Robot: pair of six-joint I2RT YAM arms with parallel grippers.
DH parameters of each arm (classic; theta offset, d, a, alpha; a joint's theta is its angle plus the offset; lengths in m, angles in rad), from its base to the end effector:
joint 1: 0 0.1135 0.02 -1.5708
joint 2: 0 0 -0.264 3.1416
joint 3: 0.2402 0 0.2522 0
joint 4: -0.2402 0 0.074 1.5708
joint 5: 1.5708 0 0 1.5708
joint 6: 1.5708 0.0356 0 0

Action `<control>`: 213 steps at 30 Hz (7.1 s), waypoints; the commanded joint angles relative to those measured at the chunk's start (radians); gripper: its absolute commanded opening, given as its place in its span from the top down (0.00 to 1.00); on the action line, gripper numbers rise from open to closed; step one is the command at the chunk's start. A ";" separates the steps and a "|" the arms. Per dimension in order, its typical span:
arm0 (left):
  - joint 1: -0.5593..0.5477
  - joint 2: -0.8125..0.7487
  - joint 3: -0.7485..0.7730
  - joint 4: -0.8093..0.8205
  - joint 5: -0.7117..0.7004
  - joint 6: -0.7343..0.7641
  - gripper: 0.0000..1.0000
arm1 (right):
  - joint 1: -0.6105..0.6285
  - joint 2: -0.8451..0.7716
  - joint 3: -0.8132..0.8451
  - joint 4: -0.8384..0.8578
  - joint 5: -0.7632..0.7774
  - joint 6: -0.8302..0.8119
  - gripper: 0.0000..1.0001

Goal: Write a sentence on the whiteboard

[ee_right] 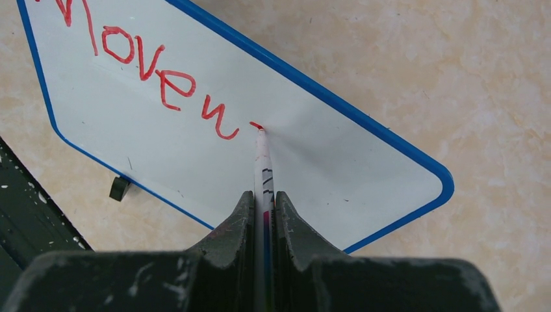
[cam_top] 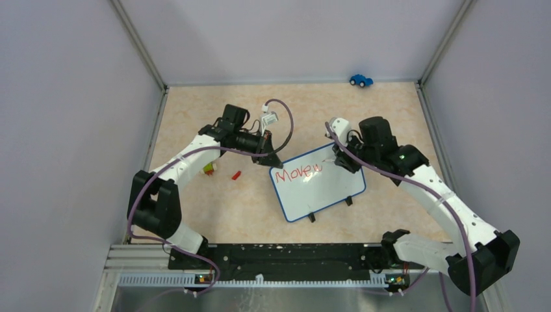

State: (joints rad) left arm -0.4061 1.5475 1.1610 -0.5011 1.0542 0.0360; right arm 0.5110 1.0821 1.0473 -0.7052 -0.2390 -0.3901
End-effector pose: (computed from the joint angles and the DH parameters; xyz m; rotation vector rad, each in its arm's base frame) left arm 0.2828 -0.1553 0.2696 0.9601 2.1207 -1.4532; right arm 0.1905 0.1165 0.3248 -1.1137 2.0220 0.3377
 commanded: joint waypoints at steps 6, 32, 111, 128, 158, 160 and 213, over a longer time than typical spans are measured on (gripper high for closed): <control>-0.009 -0.002 -0.008 -0.014 0.015 0.030 1.00 | -0.023 -0.025 0.004 0.011 0.034 -0.004 1.00; -0.009 0.000 -0.010 -0.010 0.022 0.027 1.00 | 0.003 -0.020 0.076 -0.069 0.001 -0.041 1.00; -0.008 -0.009 -0.025 0.001 0.020 0.025 1.00 | -0.039 -0.003 0.053 -0.044 0.123 -0.041 1.00; -0.008 -0.009 -0.021 0.002 0.024 0.021 1.00 | -0.039 0.012 0.110 -0.028 0.047 -0.037 1.00; -0.008 -0.008 -0.027 0.004 0.022 0.024 1.00 | -0.039 -0.026 -0.010 -0.054 0.084 -0.051 1.00; -0.008 -0.008 -0.028 0.005 0.023 0.023 1.00 | -0.039 -0.026 0.009 -0.054 0.107 -0.053 1.00; -0.008 -0.007 -0.033 0.012 0.026 0.024 1.00 | -0.040 -0.042 -0.041 -0.053 0.105 -0.032 1.00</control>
State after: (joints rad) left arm -0.4038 1.5471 1.1507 -0.4778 1.0576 0.0288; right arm 0.4797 1.0508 1.0187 -0.7731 -0.1162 -0.4332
